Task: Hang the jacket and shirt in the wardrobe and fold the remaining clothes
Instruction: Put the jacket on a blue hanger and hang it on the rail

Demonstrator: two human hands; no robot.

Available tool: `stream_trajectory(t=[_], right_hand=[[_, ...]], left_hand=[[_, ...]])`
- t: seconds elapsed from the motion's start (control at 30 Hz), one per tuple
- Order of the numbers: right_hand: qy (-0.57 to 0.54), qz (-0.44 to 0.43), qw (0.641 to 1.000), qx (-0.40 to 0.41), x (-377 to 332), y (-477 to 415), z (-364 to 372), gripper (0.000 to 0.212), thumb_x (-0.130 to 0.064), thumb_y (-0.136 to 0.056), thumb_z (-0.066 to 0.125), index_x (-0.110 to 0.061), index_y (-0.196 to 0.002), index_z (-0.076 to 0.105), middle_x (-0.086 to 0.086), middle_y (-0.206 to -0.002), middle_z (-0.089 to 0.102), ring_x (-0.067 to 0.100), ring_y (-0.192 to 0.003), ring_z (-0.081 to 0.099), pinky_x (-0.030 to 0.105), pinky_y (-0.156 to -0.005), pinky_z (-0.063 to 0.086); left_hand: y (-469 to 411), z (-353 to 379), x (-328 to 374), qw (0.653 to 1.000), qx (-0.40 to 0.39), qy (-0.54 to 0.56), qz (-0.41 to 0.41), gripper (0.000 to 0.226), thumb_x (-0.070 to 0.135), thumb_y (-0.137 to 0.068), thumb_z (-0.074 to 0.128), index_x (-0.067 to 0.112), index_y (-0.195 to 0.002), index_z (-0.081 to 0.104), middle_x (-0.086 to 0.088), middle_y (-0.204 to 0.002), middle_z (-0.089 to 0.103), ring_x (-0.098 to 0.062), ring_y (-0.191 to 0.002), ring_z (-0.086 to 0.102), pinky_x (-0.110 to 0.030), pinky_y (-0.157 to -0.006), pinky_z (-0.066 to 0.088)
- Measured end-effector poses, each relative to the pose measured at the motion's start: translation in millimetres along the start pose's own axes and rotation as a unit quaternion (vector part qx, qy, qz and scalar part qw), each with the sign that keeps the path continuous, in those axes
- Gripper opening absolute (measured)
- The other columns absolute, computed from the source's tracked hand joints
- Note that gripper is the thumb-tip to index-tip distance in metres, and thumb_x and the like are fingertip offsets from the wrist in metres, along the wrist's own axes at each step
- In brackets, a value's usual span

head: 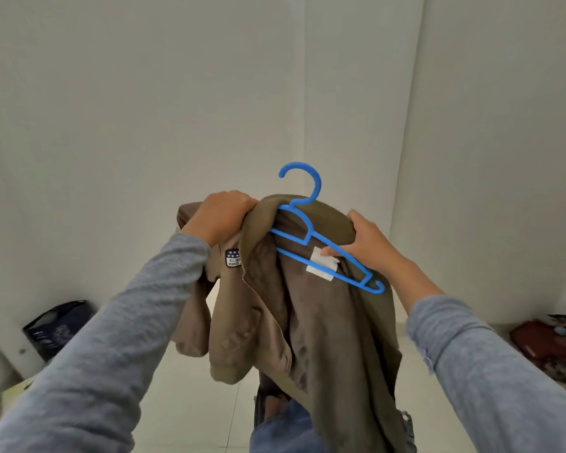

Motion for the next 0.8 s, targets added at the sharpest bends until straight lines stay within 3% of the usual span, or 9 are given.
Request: stream_trajectory(t=[0.13, 0.2, 0.27, 0.37, 0.47, 0.6, 0.7, 0.8], right_hand=[[-0.024, 0.038, 0.997, -0.064, 10.8, -0.7, 19.2, 0.034, -0.023, -0.068, 0.084, -0.018, -0.089, 0.058, -0.007, -0.082, 0.063, 0.010, -0.073, 0.060, 0.010, -0.054, 0.041], [0.048, 0.090, 0.989, -0.109, 24.9, 0.5, 25.9, 0.023, -0.024, -0.073, 0.080, -0.019, -0.070, 0.057, -0.007, -0.068, 0.057, 0.008, -0.063, 0.054, 0.009, -0.048, 0.036], [0.121, 0.125, 0.979, -0.109, 42.1, 4.3, 33.8, 0.026, -0.028, -0.084, 0.070, -0.016, -0.066, 0.055, -0.005, -0.063, 0.050, 0.011, -0.061, 0.049, 0.011, -0.045, 0.033], [0.088, 0.123, 0.988, 0.018, 51.2, 6.4, 41.6, 0.019, -0.018, -0.095, 0.052, -0.004, -0.086, 0.061, 0.009, -0.079, 0.058, 0.027, -0.081, 0.056, 0.023, -0.055, 0.031], [0.076, 0.098, 0.978, 0.169, 31.3, -0.3, 32.1, 0.022, -0.009, -0.097, 0.041, 0.005, -0.093, 0.057, 0.023, -0.094, 0.060, 0.031, -0.084, 0.055, 0.026, -0.065, 0.031], [0.085, 0.036, 0.959, 0.270, -9.7, -8.3, 13.1, 0.021, -0.012, -0.098, 0.036, -0.004, -0.089, 0.054, 0.010, -0.084, 0.052, 0.023, -0.077, 0.048, 0.027, -0.066, 0.032], [-0.008, -0.003, 0.976, 0.218, -26.1, -6.5, 15.7, 0.019, -0.008, -0.096, 0.042, -0.006, -0.079, 0.051, 0.008, -0.070, 0.051, 0.020, -0.073, 0.047, 0.026, -0.056, 0.026], [0.015, -0.029, 0.996, 0.084, -22.9, 5.1, 40.2, 0.017, -0.011, -0.094, 0.048, -0.003, -0.086, 0.060, 0.013, -0.086, 0.062, 0.022, -0.081, 0.054, 0.025, -0.066, 0.037]], left_hand=[[5.3, -1.1, -2.0, 0.998, 0.051, -0.023, 0.004, 0.025, 0.017, -0.095, 0.045, 0.016, -0.114, 0.062, -0.008, -0.102, 0.065, -0.030, -0.094, 0.061, -0.036, -0.072, 0.042], [12.0, -0.2, -9.0, 0.998, 0.051, -0.033, -0.009, 0.026, 0.018, -0.096, 0.045, 0.017, -0.115, 0.062, -0.008, -0.100, 0.064, -0.030, -0.092, 0.061, -0.035, -0.071, 0.040], [21.7, 1.7, -18.6, 0.998, 0.044, -0.038, -0.024, 0.025, 0.019, -0.096, 0.044, 0.017, -0.113, 0.062, -0.008, -0.097, 0.064, -0.030, -0.090, 0.061, -0.035, -0.070, 0.041], [40.5, 13.5, -25.2, 0.997, 0.021, -0.068, -0.024, 0.022, 0.022, -0.096, 0.044, 0.015, -0.106, 0.063, -0.006, -0.090, 0.063, -0.029, -0.082, 0.062, -0.035, -0.063, 0.042], [54.2, 30.1, -21.9, 0.992, -0.027, -0.114, -0.038, 0.022, 0.022, -0.097, 0.041, 0.013, -0.103, 0.060, -0.006, -0.091, 0.061, -0.029, -0.081, 0.062, -0.033, -0.061, 0.035], [54.8, 41.7, -12.1, 0.986, -0.049, -0.140, -0.075, 0.020, 0.014, -0.096, 0.038, 0.010, -0.101, 0.057, -0.007, -0.094, 0.060, -0.030, -0.084, 0.062, -0.032, -0.060, 0.033], [47.1, 40.3, -7.9, 0.984, -0.017, -0.087, -0.152, 0.020, 0.012, -0.095, 0.038, 0.010, -0.102, 0.057, -0.009, -0.096, 0.061, -0.032, -0.087, 0.062, -0.033, -0.062, 0.034], [46.0, 42.4, -4.7, 0.972, 0.033, 0.008, -0.234, 0.020, 0.010, -0.093, 0.038, 0.008, -0.098, 0.058, -0.012, -0.096, 0.061, -0.034, -0.088, 0.059, -0.034, -0.066, 0.035]])
Point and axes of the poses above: each hand's wrist, its own y-axis away from the middle knuckle, its own z-axis out of the palm, x = y × z, the point moved 1 cm from there along -y, towards the middle knuckle
